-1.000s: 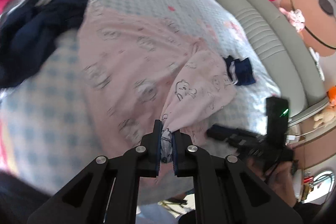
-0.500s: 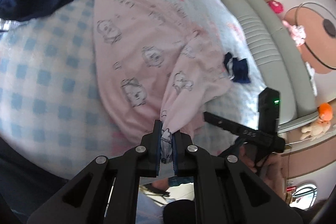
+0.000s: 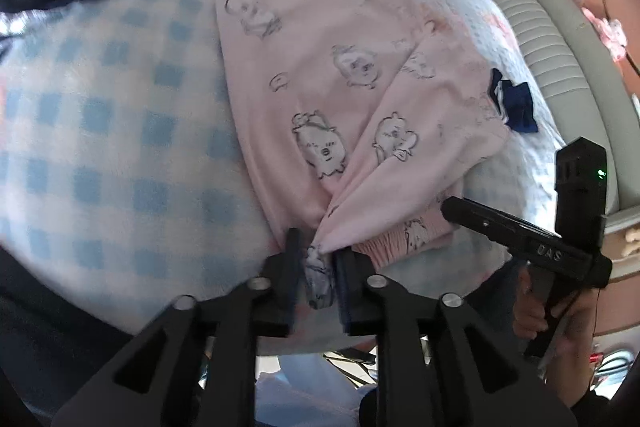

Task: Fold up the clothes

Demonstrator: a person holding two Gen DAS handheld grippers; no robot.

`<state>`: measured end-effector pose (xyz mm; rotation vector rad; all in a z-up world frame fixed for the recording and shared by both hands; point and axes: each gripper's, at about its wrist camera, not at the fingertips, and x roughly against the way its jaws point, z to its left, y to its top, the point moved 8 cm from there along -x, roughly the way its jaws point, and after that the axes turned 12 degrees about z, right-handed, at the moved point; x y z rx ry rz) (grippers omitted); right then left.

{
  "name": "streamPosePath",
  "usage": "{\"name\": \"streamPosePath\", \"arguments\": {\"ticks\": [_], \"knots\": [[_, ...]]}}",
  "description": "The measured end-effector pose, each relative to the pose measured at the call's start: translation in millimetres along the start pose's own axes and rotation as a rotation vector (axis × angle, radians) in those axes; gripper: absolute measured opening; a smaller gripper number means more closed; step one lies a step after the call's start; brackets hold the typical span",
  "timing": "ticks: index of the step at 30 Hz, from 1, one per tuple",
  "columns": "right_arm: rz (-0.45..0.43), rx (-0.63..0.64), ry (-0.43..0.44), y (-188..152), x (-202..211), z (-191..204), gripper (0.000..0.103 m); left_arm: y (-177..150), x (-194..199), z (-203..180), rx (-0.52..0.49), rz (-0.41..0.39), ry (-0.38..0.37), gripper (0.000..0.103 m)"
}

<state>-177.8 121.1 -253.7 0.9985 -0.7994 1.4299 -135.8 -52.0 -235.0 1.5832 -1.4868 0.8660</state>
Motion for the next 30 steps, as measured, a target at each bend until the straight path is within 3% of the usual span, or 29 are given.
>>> {"name": "streamPosePath", "arguments": {"ticks": [1,2,6,9,11,13,16,18,24,28,30], "knots": [[-0.006,0.007,0.024,-1,4,0,0.062,-1,3,0,0.000,-0.006,0.002,0.043],[-0.008,0.009,0.043,0,5,0,0.062,-1,2,4,0.011,-0.005,-0.014,0.045],[0.001,0.041,0.099,8,-5,11,0.064,0,-3,17,0.056,0.003,-0.077,0.042],[0.015,0.074,0.059,15,-19,21,0.064,2,-9,12,0.054,0.001,-0.141,0.034],[0.010,0.082,0.046,16,-20,23,0.056,3,-13,5,0.039,0.003,-0.163,0.025],[-0.006,0.080,0.060,14,-16,23,0.033,4,-15,0,0.029,0.005,-0.171,0.018],[-0.034,0.066,0.089,8,-4,22,0.019,0,-13,3,0.026,0.010,-0.163,0.013],[-0.055,0.057,0.121,2,8,25,0.016,-2,-11,4,0.025,0.013,-0.157,0.012],[-0.084,0.047,0.198,-16,30,32,0.015,-9,-7,9,0.020,0.022,-0.141,0.012],[-0.015,0.025,0.125,-31,8,18,0.015,-13,-4,11,0.017,0.028,-0.130,0.012],[-0.008,0.029,0.106,-34,6,16,0.016,-16,-3,13,0.015,0.031,-0.124,0.017]]}}
